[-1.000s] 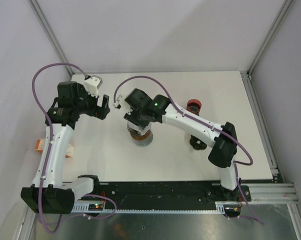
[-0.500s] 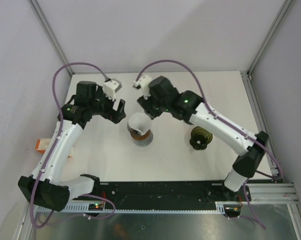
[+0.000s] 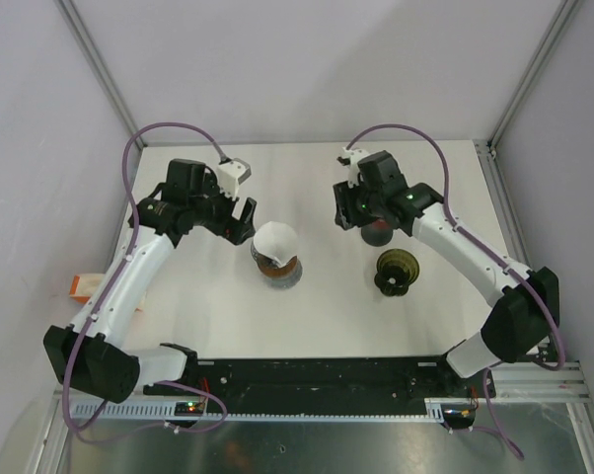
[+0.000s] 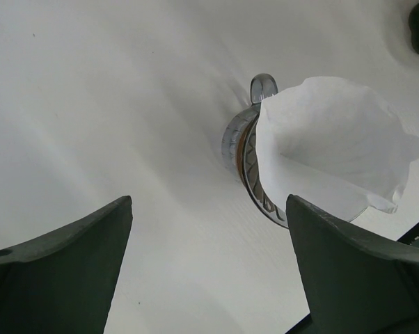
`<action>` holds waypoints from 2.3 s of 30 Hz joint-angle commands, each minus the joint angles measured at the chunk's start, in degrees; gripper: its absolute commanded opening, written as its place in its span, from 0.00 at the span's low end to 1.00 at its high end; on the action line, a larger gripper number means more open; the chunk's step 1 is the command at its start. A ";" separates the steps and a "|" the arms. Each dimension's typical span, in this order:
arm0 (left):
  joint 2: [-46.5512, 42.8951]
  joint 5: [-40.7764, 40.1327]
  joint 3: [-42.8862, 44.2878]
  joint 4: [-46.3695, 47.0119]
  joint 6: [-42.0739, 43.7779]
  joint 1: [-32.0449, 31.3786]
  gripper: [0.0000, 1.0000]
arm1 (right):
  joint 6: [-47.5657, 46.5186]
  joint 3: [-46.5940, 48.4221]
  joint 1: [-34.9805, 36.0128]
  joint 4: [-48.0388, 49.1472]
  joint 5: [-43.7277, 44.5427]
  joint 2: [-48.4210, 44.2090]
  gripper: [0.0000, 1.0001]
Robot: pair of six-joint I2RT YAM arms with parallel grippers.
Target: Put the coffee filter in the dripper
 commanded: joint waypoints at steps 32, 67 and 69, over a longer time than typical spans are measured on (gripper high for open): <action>-7.56 -2.34 -3.85 2.38 2.46 8.70 1.00 | 4.41 -20.64 -25.02 20.46 -4.20 -11.86 0.53; -8.14 -2.22 -3.57 2.38 2.93 9.70 1.00 | -22.92 -7.34 -10.36 8.92 -10.09 4.48 0.00; -8.28 -2.22 -3.55 2.39 3.00 9.80 1.00 | -28.61 -7.34 -7.49 6.68 -9.37 4.18 0.00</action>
